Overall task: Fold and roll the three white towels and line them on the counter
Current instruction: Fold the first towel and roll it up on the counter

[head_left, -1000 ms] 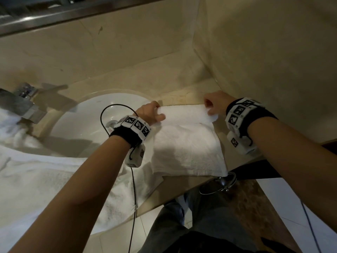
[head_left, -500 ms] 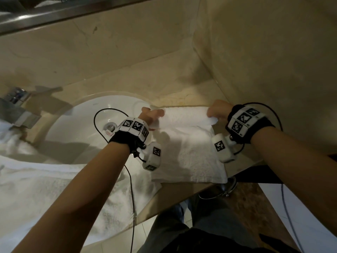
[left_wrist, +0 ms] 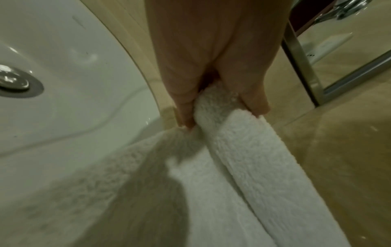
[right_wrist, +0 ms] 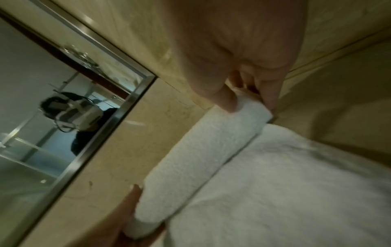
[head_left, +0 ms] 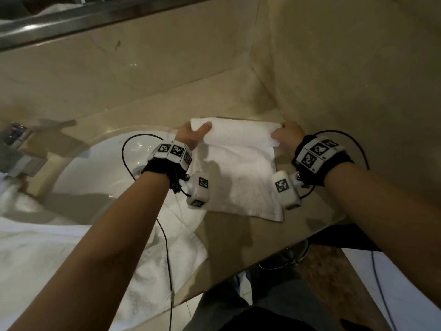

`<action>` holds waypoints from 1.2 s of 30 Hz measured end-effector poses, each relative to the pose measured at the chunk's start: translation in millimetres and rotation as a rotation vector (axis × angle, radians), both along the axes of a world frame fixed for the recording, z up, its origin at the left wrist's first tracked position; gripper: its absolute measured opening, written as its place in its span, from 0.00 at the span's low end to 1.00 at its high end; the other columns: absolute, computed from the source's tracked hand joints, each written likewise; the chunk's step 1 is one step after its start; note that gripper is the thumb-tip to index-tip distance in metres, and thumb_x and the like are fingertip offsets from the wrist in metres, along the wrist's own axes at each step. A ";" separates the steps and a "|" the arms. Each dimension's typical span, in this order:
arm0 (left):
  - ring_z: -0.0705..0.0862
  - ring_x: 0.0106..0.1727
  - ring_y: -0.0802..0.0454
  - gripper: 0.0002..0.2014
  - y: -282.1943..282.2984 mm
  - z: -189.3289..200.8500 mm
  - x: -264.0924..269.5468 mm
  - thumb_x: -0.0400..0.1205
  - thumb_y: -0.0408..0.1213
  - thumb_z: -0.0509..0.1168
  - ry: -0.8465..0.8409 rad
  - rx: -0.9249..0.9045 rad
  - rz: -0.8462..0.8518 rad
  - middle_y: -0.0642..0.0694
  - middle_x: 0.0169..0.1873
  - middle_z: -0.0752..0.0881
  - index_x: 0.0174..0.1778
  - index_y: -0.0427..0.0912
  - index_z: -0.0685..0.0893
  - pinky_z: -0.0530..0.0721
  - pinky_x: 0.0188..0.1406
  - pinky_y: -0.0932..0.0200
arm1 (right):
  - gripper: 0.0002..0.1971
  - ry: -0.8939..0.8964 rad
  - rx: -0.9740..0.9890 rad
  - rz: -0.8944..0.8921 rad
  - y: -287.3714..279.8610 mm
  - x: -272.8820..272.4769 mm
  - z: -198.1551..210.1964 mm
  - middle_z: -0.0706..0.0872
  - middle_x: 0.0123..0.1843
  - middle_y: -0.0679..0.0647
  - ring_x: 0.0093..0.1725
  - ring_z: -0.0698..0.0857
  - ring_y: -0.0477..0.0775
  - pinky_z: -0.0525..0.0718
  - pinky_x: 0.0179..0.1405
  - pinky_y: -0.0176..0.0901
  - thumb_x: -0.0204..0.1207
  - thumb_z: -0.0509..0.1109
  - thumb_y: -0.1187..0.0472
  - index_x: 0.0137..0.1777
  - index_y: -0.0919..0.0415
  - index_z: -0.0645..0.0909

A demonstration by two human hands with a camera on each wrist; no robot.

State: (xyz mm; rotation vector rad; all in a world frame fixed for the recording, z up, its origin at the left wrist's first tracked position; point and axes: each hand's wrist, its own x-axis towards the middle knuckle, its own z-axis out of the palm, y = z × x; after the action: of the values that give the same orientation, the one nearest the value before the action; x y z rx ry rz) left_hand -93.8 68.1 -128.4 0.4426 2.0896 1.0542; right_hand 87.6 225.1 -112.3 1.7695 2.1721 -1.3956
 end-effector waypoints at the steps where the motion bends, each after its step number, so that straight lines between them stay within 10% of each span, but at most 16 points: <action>1: 0.83 0.62 0.41 0.28 2.5 0.3 -4.4 0.78 0.52 0.66 0.018 0.000 -0.004 0.38 0.61 0.84 0.67 0.35 0.79 0.81 0.65 0.44 | 0.16 0.009 0.030 0.020 0.1 -0.5 -1.4 0.82 0.60 0.68 0.62 0.81 0.66 0.79 0.59 0.51 0.76 0.63 0.71 0.63 0.75 0.77; 6: 0.75 0.71 0.38 0.37 18.4 5.4 -14.2 0.79 0.56 0.63 0.019 -0.093 0.002 0.36 0.73 0.72 0.78 0.34 0.64 0.75 0.69 0.48 | 0.22 -0.019 0.097 0.088 0.6 0.7 -7.8 0.78 0.69 0.63 0.67 0.77 0.63 0.74 0.64 0.45 0.78 0.63 0.64 0.72 0.66 0.69; 9: 0.77 0.61 0.41 0.35 22.9 4.7 -17.6 0.80 0.46 0.65 -0.122 -0.070 0.099 0.40 0.69 0.73 0.79 0.41 0.57 0.81 0.55 0.49 | 0.20 -0.031 0.090 0.087 4.3 -2.8 -8.1 0.80 0.67 0.63 0.65 0.79 0.63 0.78 0.65 0.50 0.77 0.65 0.63 0.68 0.66 0.74; 15: 0.78 0.61 0.38 0.30 19.1 10.3 -18.1 0.80 0.41 0.60 -0.186 -0.112 0.084 0.39 0.68 0.74 0.78 0.49 0.57 0.84 0.49 0.43 | 0.21 -0.041 0.117 0.089 1.4 -10.9 -8.7 0.80 0.65 0.60 0.62 0.80 0.62 0.80 0.62 0.50 0.77 0.63 0.59 0.70 0.63 0.71; 21: 0.75 0.67 0.34 0.46 9.8 -7.7 -19.2 0.65 0.65 0.60 -0.072 -0.199 0.085 0.37 0.72 0.72 0.77 0.47 0.61 0.81 0.59 0.33 | 0.32 -0.240 0.273 0.214 -13.6 -10.8 -16.3 0.60 0.77 0.64 0.75 0.63 0.64 0.69 0.71 0.55 0.78 0.63 0.52 0.78 0.64 0.58; 26: 0.79 0.58 0.36 0.33 2.0 5.4 -3.4 0.80 0.50 0.59 -0.172 -0.138 0.102 0.41 0.62 0.73 0.79 0.49 0.53 0.85 0.48 0.38 | 0.28 -0.097 0.345 0.378 -7.2 -9.8 -10.5 0.64 0.76 0.62 0.75 0.65 0.61 0.67 0.71 0.49 0.78 0.65 0.54 0.74 0.65 0.64; 36: 0.82 0.55 0.35 0.34 12.4 19.1 -15.3 0.71 0.44 0.71 -0.085 -0.245 0.084 0.39 0.61 0.79 0.72 0.45 0.66 0.86 0.43 0.31 | 0.24 -0.216 0.502 0.690 -3.8 -14.2 0.3 0.73 0.67 0.65 0.65 0.72 0.64 0.76 0.58 0.51 0.72 0.71 0.65 0.67 0.67 0.69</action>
State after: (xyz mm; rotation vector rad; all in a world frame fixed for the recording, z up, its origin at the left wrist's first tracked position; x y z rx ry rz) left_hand -109.1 80.5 -109.2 0.1873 2.1424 0.8334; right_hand 73.5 221.3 -112.0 0.9742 2.7496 -0.5174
